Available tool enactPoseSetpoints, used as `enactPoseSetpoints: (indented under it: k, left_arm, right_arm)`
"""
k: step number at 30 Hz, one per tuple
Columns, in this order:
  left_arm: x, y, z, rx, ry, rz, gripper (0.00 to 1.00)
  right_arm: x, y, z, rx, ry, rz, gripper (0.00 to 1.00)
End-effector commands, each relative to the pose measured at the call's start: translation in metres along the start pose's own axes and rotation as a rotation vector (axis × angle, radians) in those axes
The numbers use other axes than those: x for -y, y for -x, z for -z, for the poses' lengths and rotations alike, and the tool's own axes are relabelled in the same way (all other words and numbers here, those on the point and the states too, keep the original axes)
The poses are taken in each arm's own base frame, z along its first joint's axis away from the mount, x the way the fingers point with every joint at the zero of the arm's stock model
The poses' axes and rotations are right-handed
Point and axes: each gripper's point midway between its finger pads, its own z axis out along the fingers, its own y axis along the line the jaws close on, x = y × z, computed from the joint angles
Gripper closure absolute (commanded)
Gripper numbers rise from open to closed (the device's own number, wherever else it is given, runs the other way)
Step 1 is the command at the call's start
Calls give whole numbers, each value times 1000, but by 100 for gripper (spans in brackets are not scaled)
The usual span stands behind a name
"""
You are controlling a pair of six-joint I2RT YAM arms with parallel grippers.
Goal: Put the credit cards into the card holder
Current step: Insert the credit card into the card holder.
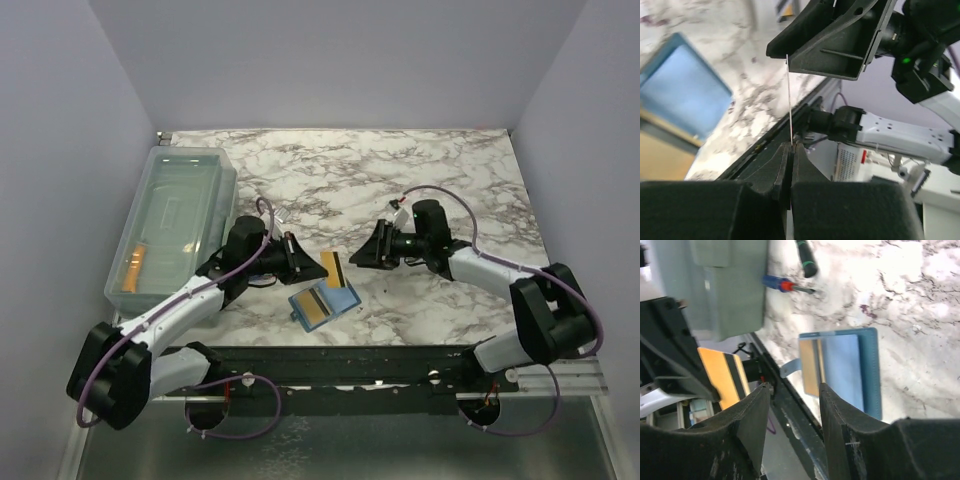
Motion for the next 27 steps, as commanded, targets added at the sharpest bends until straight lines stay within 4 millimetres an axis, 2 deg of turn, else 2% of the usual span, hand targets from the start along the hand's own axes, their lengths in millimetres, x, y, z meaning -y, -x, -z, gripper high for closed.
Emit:
enactPoseSetpoints:
  k: [1, 3, 5, 10, 12, 18, 27]
  left_arm:
    - [-79, -34, 23, 6, 332, 167, 100]
    - [-94, -42, 26, 17, 368, 225, 100]
    - [-99, -43, 27, 33, 374, 228, 100]
    - [-105, -45, 20, 22, 327, 240, 100]
    - [-110, -50, 15, -8, 313, 273, 100]
    - [-109, -46, 8, -8, 248, 281, 100]
    - [-116, -47, 6, -28, 229, 309, 100]
  right_arm:
    - [27, -15, -32, -57, -125, 31, 53]
    - [28, -22, -46, -90, -133, 45, 61]
    - [30, -25, -54, -98, -133, 52, 77]
    - [55, -28, -62, -115, -201, 42, 95]
    - [64, -30, -64, -119, -228, 39, 98]
    - [80, -37, -64, -130, -265, 25, 100]
    - [88, -41, -65, -140, -288, 20, 100]
